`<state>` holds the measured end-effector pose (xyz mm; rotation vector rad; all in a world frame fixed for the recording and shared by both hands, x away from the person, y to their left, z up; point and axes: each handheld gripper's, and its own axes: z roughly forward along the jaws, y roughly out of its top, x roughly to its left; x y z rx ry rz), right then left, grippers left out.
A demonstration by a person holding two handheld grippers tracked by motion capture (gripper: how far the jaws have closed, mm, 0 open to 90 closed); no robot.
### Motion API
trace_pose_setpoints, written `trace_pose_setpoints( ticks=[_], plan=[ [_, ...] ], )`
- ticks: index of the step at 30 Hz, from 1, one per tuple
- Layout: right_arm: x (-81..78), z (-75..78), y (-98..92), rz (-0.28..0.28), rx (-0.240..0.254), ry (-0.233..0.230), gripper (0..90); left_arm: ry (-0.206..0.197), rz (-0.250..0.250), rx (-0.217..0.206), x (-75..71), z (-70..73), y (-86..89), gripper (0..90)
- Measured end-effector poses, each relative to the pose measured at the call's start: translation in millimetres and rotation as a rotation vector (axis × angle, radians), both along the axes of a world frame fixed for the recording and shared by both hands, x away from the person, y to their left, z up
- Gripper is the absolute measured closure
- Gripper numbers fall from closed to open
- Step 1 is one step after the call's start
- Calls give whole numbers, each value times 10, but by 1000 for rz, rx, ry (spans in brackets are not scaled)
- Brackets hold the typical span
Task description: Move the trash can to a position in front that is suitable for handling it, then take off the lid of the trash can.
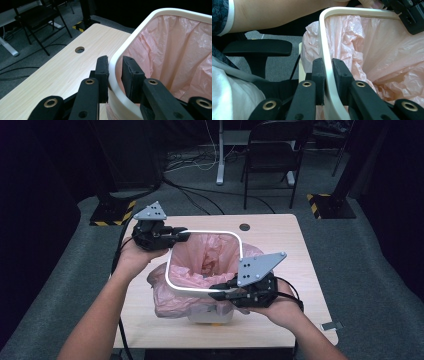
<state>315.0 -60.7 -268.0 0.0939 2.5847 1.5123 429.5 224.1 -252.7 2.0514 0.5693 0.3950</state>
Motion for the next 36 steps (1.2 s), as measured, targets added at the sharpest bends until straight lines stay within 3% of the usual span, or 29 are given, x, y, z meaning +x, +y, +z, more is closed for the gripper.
trace_pose_setpoints(
  ticks=[17,36],
  plan=[
    [28,16,-27,31,9,7,807,0,13,17,-44,40,9,753],
    [-13,268,-26,31,21,-34,817,-33,-5,-5,-18,308,-37,762]
  ],
)
